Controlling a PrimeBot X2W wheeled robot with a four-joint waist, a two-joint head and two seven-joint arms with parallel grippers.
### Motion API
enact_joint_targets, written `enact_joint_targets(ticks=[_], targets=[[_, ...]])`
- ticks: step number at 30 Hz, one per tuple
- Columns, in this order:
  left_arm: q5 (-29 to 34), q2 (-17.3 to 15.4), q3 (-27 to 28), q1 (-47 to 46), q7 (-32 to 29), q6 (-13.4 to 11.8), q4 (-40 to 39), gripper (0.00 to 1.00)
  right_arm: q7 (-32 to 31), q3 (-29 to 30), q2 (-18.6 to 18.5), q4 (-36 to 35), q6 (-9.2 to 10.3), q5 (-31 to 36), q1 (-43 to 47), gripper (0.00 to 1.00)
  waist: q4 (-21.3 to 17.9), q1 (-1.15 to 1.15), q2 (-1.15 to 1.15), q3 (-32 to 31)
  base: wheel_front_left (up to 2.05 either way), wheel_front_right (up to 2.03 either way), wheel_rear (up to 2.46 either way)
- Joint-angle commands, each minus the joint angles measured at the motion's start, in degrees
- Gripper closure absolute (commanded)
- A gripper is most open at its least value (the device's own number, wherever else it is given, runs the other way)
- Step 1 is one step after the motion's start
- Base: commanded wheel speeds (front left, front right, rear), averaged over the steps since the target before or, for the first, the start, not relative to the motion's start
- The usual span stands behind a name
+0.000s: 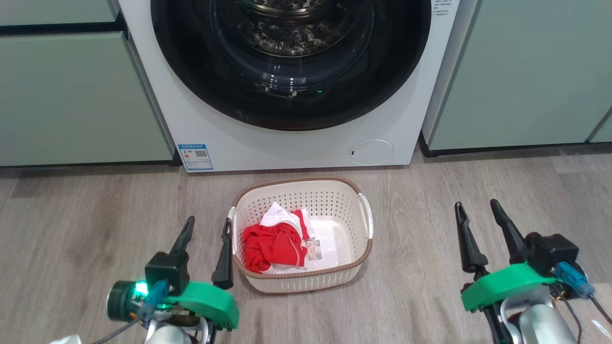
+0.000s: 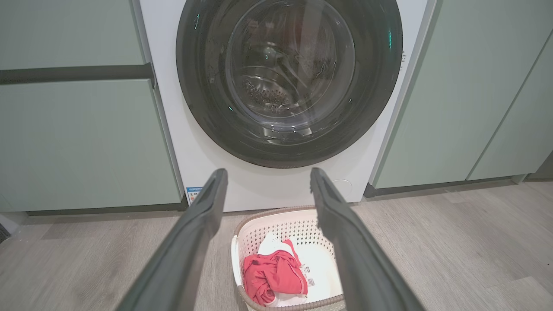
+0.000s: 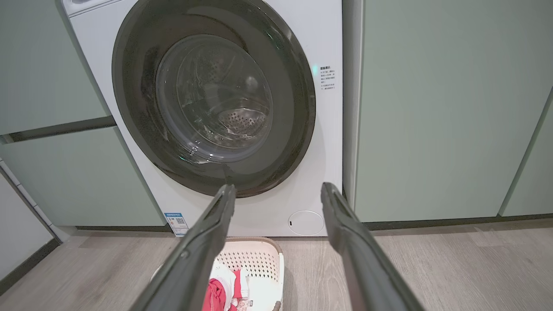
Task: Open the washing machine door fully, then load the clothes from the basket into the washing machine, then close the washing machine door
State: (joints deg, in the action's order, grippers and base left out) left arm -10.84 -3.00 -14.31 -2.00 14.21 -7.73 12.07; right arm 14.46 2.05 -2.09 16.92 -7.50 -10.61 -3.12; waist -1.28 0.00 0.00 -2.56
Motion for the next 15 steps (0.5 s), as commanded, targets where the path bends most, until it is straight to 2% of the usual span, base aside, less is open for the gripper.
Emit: enact_joint_targets(ticks=[1, 7, 15], targets=[[-0.12, 0.12, 2.34, -2.17, 0.79, 0.11, -1.97, 0.00, 0.54, -1.23, -0.78, -1.75, 0.01, -0.20, -3.41, 0.00, -0.01, 0.00, 0.00, 0.01, 0.42, 0.42, -0.83], [0.01, 0.12, 2.16, -2.19, 0.79, 0.16, -2.03, 0.00, 0.54, -1.24, -0.78, -1.58, 0.01, -0.17, -3.43, 0.00, 0.04, 0.00, 0.00, 0.21, 0.69, 0.69, -1.38], [0.39, 0.12, 2.21, -2.31, 0.79, 0.24, -1.94, 0.00, 0.54, -1.09, -0.78, -1.27, 0.01, -0.08, -3.52, 0.00, 0.10, 0.00, 0.00, 0.27, 1.16, 1.16, -2.31]])
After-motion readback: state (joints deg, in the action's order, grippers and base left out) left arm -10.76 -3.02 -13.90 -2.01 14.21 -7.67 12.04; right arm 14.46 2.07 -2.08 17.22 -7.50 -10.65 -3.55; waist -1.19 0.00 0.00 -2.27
